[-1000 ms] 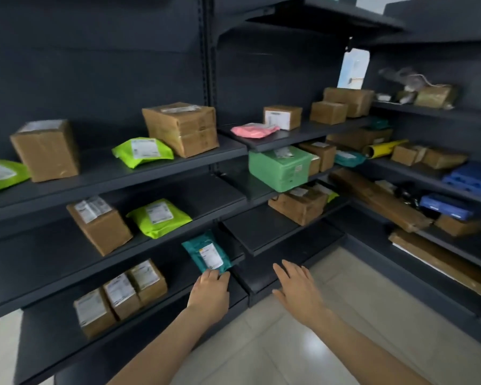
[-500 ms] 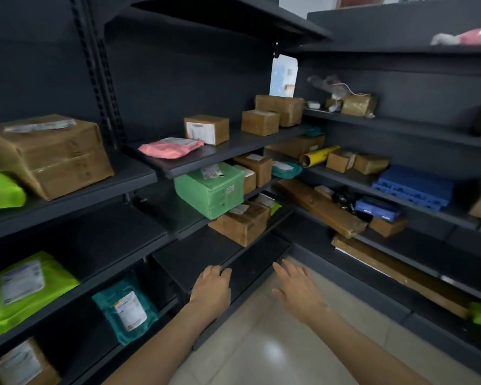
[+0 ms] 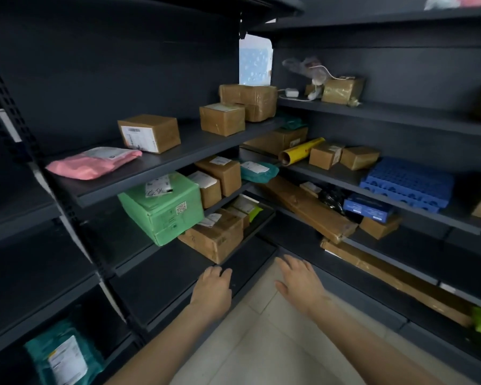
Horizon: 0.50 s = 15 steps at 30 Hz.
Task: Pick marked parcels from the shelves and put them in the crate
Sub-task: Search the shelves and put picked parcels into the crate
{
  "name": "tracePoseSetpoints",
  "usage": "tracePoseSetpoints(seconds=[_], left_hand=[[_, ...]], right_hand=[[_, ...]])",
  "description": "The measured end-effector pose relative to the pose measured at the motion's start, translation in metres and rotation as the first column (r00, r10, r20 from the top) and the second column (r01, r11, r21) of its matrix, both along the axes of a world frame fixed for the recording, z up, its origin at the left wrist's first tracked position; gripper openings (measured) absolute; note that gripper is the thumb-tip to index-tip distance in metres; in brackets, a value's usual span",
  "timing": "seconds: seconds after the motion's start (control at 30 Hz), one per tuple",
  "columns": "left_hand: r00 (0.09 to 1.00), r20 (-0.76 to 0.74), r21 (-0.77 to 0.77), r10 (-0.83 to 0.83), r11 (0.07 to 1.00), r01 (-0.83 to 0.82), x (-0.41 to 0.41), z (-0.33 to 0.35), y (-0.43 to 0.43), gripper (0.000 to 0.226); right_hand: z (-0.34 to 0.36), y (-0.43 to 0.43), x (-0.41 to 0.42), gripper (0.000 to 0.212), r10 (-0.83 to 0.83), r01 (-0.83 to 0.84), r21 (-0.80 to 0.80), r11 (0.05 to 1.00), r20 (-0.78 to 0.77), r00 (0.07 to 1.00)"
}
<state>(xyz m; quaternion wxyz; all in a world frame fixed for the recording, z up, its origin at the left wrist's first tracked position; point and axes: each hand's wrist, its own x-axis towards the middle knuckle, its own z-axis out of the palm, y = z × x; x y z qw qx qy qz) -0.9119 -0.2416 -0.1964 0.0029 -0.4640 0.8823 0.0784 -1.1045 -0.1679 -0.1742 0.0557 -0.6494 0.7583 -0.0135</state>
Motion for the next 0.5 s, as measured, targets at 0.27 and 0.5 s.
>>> tracePoseSetpoints(seconds=[0.27,0.5], left_hand=[[0.984,0.005,0.089,0.176,0.981,-0.175,-0.133,-0.024,-0.024,0.054],[0.943,0.071,0.142,0.326,0.932,-0.333,-0.203,-0.036,-0.043,0.054]], right_hand=[[-0.025,-0.048,-0.150,0.056,0.143,-0.145,0.043,0.989,0.044,0.989],[-0.043,-0.098,-0.230,0.054,0.232,-0.240,0.067,0.968,0.113,0.966]])
